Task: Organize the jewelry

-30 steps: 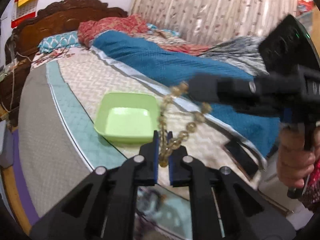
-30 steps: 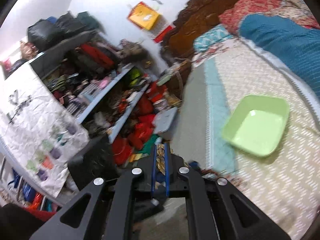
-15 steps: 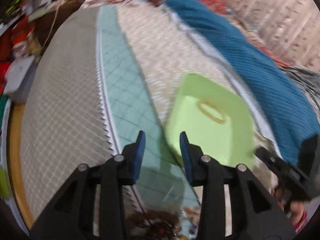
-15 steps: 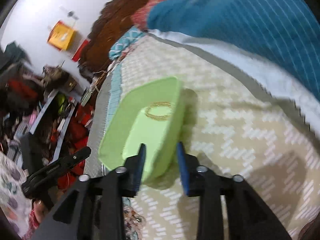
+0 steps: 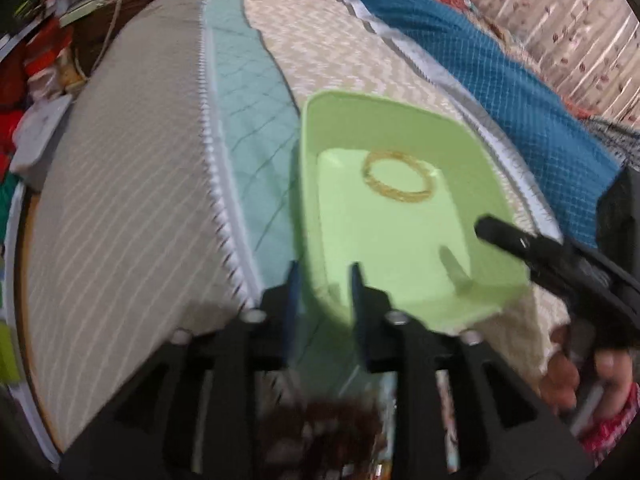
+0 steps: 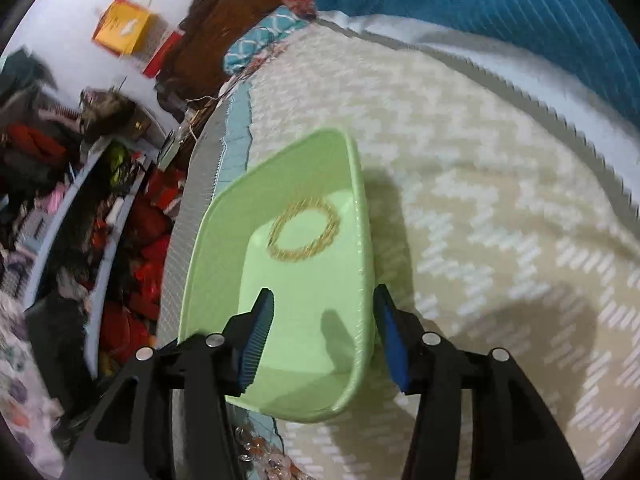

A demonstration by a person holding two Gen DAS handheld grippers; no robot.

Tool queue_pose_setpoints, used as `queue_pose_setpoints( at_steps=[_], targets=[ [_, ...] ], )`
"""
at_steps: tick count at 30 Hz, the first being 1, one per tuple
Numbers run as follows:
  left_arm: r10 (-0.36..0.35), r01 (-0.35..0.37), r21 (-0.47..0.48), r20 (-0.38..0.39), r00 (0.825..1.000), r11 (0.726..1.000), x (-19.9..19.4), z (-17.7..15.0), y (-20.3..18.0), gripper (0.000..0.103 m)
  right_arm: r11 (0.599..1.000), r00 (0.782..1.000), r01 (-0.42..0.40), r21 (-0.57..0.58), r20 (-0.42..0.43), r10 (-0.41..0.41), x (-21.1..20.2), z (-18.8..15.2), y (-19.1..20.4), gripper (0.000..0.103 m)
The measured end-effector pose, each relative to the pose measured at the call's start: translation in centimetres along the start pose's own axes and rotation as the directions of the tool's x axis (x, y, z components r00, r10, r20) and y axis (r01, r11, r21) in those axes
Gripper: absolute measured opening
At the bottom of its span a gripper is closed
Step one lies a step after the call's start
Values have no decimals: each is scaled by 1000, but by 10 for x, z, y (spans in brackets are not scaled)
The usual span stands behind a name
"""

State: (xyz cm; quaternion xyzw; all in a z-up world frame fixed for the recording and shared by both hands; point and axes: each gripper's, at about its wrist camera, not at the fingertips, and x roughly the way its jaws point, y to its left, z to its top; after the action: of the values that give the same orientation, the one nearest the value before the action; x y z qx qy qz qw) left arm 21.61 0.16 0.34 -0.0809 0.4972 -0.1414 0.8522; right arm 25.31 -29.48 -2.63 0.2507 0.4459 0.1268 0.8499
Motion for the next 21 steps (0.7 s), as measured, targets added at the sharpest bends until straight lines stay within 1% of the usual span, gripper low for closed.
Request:
queue_pose_setpoints(
  at_steps=[1, 2, 3, 4, 6, 7, 9, 11, 12, 14, 15, 16, 17, 18, 19, 21],
  targets=[
    [10, -10, -19, 42, 999, 1000, -17, -7, 7, 43, 1000, 1000, 19, -3, 24, -19, -4, -1, 3, 25],
    [19, -17, -30, 72, 997, 999, -30, -13, 11, 45, 1000, 998, 16, 0, 54, -16, -20, -9, 2, 25],
    [18, -14, -37, 98, 995, 999, -43, -20, 15, 45, 1000, 998, -2, -1, 64, 2, -29, -17, 3, 25],
    [9, -4, -39, 124, 992, 999, -58, -32, 20, 45, 999, 998, -23, -40, 62, 26, -44, -36, 7, 18],
    [7, -4, -22, 133, 991, 1000, -71, -48, 23, 45, 992, 999, -41, -120, 6, 42, -51, -65, 18, 6],
    [5, -6, 6, 128, 992, 1000, -77, -60, 22, 45, 987, 997, -70, -142, -40, 65, -52, -85, 23, 2],
    [4, -8, 41, 102, 995, 999, -79, -79, 18, 45, 987, 990, -113, -115, -103, 101, -47, -106, 24, 1],
    [-14, 11, 56, 47, 999, 998, -75, -100, 15, 45, 993, 986, -97, -61, -139, 88, -34, -115, 22, 1],
    [-21, 20, 52, 23, 999, 998, -73, -108, 14, 45, 994, 982, -105, -25, -161, 100, -25, -118, 18, 0],
    [-37, 38, 46, -20, 999, 998, -69, -127, 11, 45, 987, 970, -148, 61, -185, 157, -8, -122, 10, 0],
    [-40, 41, 52, -29, 999, 998, -68, -131, 9, 45, 987, 970, -142, 79, -189, 155, -3, -124, 6, 0],
    [-37, 39, 64, -35, 999, 997, -69, -135, 6, 45, 986, 972, -137, 96, -179, 153, -3, -125, 3, 0],
    [-30, 33, 92, -33, 999, 995, -71, -139, 2, 45, 981, 974, -148, 128, -155, 167, -11, -126, 0, 0],
    [-25, 28, 117, -22, 999, 993, -76, -145, -3, 45, 977, 975, -166, 132, -129, 183, -23, -128, 0, 0],
    [-21, 20, 156, 3, 1000, 988, -82, -146, -9, 45, 974, 974, -190, 120, -101, 202, -39, -130, 4, 0],
    [-25, 16, 199, 42, 999, 980, -90, -147, -18, 45, 970, 971, -225, 89, -68, 231, -64, -132, 13, 0]
  ],
)
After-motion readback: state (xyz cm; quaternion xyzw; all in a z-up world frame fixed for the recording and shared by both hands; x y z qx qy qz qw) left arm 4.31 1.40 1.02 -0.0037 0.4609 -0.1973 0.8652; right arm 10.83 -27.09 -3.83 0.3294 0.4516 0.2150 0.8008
